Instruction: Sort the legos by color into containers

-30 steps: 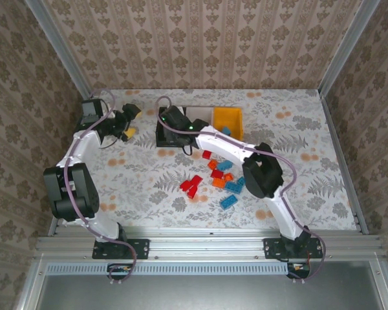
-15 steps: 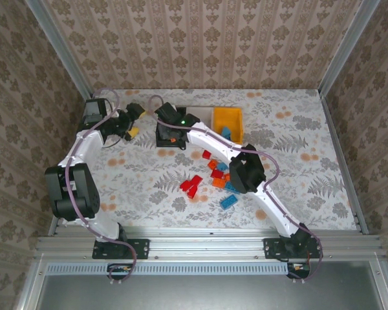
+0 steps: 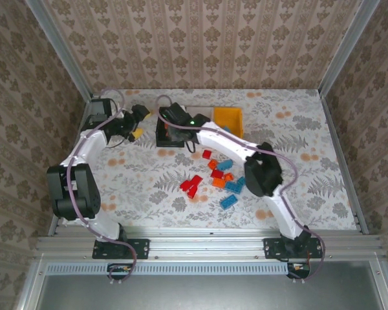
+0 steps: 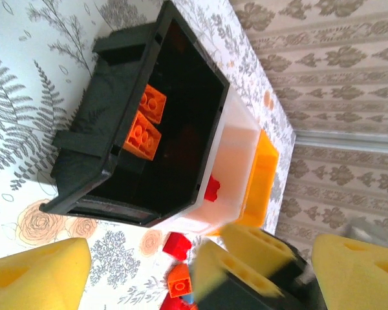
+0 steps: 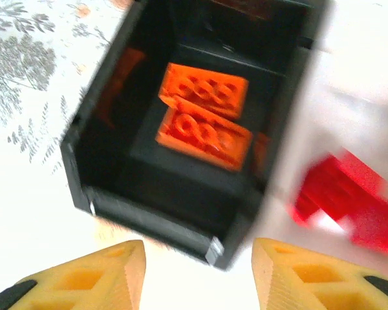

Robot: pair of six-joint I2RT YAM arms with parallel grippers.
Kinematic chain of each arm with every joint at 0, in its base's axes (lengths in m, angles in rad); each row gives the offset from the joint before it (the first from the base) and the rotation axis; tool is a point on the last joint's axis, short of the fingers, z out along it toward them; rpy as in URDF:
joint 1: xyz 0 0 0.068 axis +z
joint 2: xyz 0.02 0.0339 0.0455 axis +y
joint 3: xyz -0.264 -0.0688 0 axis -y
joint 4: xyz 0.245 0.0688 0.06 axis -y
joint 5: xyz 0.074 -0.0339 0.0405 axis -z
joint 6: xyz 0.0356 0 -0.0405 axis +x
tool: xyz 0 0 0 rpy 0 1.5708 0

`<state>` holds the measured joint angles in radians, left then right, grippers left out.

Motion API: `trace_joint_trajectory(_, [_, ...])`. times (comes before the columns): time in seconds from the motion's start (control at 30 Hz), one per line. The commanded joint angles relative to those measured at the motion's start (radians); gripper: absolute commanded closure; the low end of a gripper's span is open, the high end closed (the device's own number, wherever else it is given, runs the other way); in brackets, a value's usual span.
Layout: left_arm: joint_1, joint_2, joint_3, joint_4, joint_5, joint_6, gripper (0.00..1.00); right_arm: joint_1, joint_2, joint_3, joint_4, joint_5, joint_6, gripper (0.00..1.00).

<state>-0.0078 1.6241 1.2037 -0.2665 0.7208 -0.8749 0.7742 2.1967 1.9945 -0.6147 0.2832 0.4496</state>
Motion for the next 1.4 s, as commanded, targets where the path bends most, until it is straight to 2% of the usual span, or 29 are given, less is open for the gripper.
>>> trace_joint_trajectory(0.0, [-0.044, -0.005, 0.025, -0.054, -0.022, 0.051, 0.10, 0.051, -0.255, -0.271, 0.116, 0.069, 0.125, 0.49])
trace_joint_trajectory(0.07, [-0.089, -0.015, 0.026, -0.072, -0.047, 0.072, 0.10, 0.099, -0.360, -0.457, 0.130, 0.105, 0.204, 0.45])
trace_joint_trajectory(0.17, [-0.159, -0.004, 0.041, -0.101, -0.072, 0.098, 0.10, 0.175, -0.463, -0.679, 0.141, 0.093, 0.357, 0.38])
trace_joint_trajectory(0.27, [-0.206, 0.031, 0.040, -0.090, -0.049, 0.081, 0.10, 0.262, -0.499, -0.814, 0.176, 0.053, 0.511, 0.32])
trace_joint_trajectory(0.43, [-0.294, 0.058, 0.033, -0.091, -0.068, 0.089, 0.10, 0.335, -0.418, -0.831, 0.234, -0.033, 0.605, 0.28])
trace_joint_trajectory(0.6, [-0.371, 0.086, 0.058, -0.136, -0.072, 0.134, 0.10, 0.343, -0.346, -0.818, 0.226, -0.010, 0.644, 0.28])
trace_joint_trajectory(0.77, [-0.371, 0.088, 0.068, -0.148, -0.072, 0.140, 0.10, 0.321, -0.309, -0.817, 0.212, 0.018, 0.649, 0.32])
trace_joint_trajectory(1.17, [-0.316, 0.065, 0.069, -0.143, -0.072, 0.134, 0.10, 0.275, -0.376, -0.907, 0.184, 0.101, 0.597, 0.57])
trace_joint_trajectory(1.3, [-0.292, 0.060, 0.065, -0.133, -0.070, 0.123, 0.10, 0.266, -0.385, -0.901, 0.169, 0.105, 0.560, 0.57])
trace_joint_trajectory(1.37, [-0.285, 0.057, 0.064, -0.130, -0.071, 0.122, 0.10, 0.265, -0.379, -0.891, 0.166, 0.108, 0.533, 0.53])
